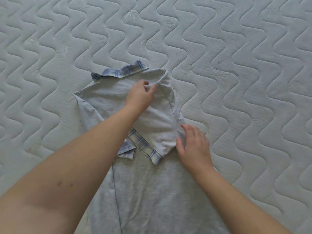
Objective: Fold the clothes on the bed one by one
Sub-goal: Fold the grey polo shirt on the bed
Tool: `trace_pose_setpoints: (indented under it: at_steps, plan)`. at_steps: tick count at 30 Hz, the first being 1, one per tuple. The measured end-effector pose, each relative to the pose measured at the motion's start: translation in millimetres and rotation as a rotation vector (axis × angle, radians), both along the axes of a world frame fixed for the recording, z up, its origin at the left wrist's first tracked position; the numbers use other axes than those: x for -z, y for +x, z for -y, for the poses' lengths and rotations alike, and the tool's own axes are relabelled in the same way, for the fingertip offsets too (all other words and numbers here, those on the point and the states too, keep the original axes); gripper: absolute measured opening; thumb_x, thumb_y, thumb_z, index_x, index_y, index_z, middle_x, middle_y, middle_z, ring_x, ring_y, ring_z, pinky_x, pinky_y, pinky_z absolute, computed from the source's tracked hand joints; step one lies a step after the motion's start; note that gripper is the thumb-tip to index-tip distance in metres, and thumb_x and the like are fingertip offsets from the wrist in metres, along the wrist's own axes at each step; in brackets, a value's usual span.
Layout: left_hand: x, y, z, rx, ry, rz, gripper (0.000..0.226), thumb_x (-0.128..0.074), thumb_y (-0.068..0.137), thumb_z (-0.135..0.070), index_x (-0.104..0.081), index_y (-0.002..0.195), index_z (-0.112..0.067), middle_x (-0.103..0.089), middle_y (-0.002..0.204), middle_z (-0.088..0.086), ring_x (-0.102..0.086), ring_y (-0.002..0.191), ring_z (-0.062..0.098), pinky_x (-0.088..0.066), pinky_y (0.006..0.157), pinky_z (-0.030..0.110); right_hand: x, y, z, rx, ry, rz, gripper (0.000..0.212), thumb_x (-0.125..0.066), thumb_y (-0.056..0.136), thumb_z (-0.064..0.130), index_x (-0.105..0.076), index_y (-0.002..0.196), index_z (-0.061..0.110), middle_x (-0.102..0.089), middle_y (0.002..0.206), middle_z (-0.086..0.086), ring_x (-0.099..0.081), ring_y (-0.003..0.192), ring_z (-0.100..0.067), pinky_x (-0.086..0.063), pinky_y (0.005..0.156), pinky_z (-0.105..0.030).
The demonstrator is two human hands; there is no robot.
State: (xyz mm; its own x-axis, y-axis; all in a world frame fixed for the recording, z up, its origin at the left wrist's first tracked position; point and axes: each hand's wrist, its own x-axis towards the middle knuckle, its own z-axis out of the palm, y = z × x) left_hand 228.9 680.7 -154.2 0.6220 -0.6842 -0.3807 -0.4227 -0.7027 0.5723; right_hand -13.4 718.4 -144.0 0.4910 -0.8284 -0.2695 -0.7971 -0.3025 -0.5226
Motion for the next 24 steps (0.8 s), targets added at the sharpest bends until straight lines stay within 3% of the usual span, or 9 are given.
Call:
trace_pose_setpoints:
  at_steps: [2,6,9,12,15,20,22,24]
  plan:
    - [2,-5,28,0.051,0.044,0.016,0.054,-0.052,0.095,-0.053,-0.056,0.129,-0.011,-0.062,0.122,0.009,-0.057,0.113,0.026,-0.046,0.094,0.038,6,-7,5,0.064,0.058,-0.093,0.054,-0.059,0.092,0.036,-0.045,0.141,0.018,-0.048,0.137,-0.004,-0.043,0.124,-0.026,-0.032,0.103,-0.039]
    - [-3,-8,70,0.191,0.126,0.028,0.037,-0.058,0.094,-0.048,-0.062,0.091,-0.011,-0.064,0.089,0.009,-0.059,0.094,0.027,-0.037,0.072,0.032,15,-19,18,0.119,0.207,-0.201,0.059,-0.059,0.088,0.054,-0.045,0.136,0.023,-0.045,0.134,-0.004,-0.041,0.124,-0.025,-0.034,0.102,-0.04]
    - [-5,2,84,0.3,0.214,0.04,0.033,-0.057,0.096,-0.038,-0.065,0.107,-0.007,-0.065,0.103,0.015,-0.058,0.096,0.027,-0.039,0.075,0.029,21,-23,29,0.127,0.33,-0.181,0.054,-0.058,0.084,0.063,-0.05,0.125,0.029,-0.048,0.127,0.0,-0.042,0.122,-0.022,-0.035,0.101,-0.04]
    - [-2,17,76,0.242,0.125,-0.067,0.028,-0.057,0.097,-0.033,-0.068,0.116,-0.016,-0.064,0.101,0.002,-0.054,0.092,0.017,-0.036,0.072,0.022,28,-24,42,0.133,0.436,-0.167,0.047,-0.054,0.083,0.068,-0.051,0.115,0.035,-0.047,0.123,0.003,-0.043,0.122,-0.021,-0.032,0.103,-0.04]
    - [11,23,68,0.112,0.034,-0.252,0.028,-0.048,0.102,-0.025,-0.065,0.123,-0.017,-0.066,0.11,0.004,-0.059,0.101,0.019,-0.046,0.091,0.028,35,-24,50,0.121,0.476,-0.174,0.039,-0.051,0.081,0.072,-0.047,0.103,0.04,-0.044,0.114,0.006,-0.043,0.12,-0.022,-0.031,0.104,-0.041]
    - [20,13,74,-0.154,-0.101,-0.381,0.028,-0.057,0.098,-0.033,-0.068,0.12,-0.021,-0.063,0.105,-0.008,-0.058,0.097,0.011,-0.046,0.082,0.023,43,-24,52,0.121,0.47,-0.172,0.031,-0.043,0.086,0.071,-0.043,0.099,0.043,-0.037,0.108,0.01,-0.041,0.12,-0.021,-0.026,0.104,-0.041]
    - [19,13,77,-0.221,-0.085,-0.431,0.029,-0.06,0.095,-0.038,-0.068,0.12,-0.023,-0.066,0.11,-0.004,-0.062,0.1,0.016,-0.053,0.084,0.03,45,-25,53,0.117,0.469,-0.17,0.028,-0.043,0.088,0.068,-0.044,0.099,0.043,-0.038,0.108,0.01,-0.041,0.12,-0.021,-0.026,0.103,-0.041]
    - [17,16,78,-0.153,-0.006,-0.37,0.027,-0.058,0.097,-0.039,-0.068,0.118,-0.027,-0.065,0.104,0.001,-0.061,0.092,0.02,-0.053,0.067,0.035,47,-26,54,0.104,0.479,-0.173,0.028,-0.043,0.089,0.067,-0.044,0.1,0.042,-0.039,0.11,0.009,-0.04,0.12,-0.021,-0.026,0.103,-0.041]
